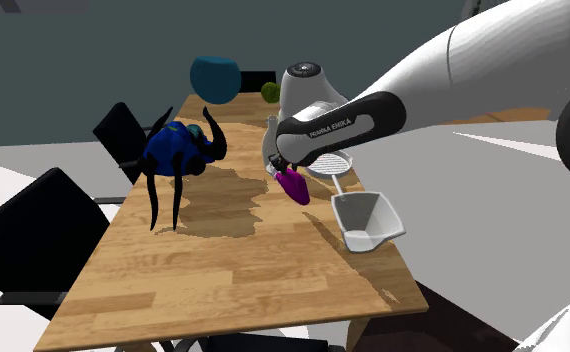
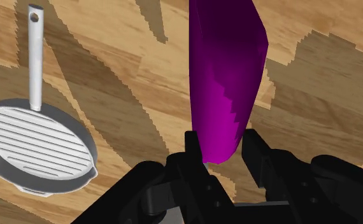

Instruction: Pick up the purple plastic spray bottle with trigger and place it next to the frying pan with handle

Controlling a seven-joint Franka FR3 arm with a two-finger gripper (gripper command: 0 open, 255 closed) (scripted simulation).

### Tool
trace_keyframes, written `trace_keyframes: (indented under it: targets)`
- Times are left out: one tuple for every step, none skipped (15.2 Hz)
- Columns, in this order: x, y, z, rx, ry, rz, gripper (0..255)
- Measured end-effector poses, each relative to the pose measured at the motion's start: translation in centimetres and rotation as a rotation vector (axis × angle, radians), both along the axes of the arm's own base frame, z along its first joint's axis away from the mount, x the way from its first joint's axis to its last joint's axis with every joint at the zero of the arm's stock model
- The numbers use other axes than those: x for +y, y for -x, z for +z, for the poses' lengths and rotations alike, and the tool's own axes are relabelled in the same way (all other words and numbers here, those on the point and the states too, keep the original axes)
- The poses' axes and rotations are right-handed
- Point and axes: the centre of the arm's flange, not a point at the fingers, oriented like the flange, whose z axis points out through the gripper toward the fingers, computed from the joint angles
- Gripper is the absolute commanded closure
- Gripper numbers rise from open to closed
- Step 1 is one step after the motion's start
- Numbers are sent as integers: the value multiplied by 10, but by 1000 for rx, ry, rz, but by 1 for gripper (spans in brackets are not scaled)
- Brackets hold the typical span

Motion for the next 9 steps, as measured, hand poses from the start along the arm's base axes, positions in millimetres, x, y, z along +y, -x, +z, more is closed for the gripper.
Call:
trace_keyframes:
  targets:
    - [0,0,-5,0,0,0,255]
    - [0,0,-11,0,0,0,255]
    - [0,-1,-16,0,0,0,255]
    - [0,-1,-21,0,0,0,255]
    - [0,-1,-26,0,0,0,255]
    - [0,-1,-32,0,0,0,255]
    - [0,-1,-37,0,0,0,255]
    - [-1,-1,-42,0,0,0,255]
    - [-1,-1,-47,0,0,0,255]
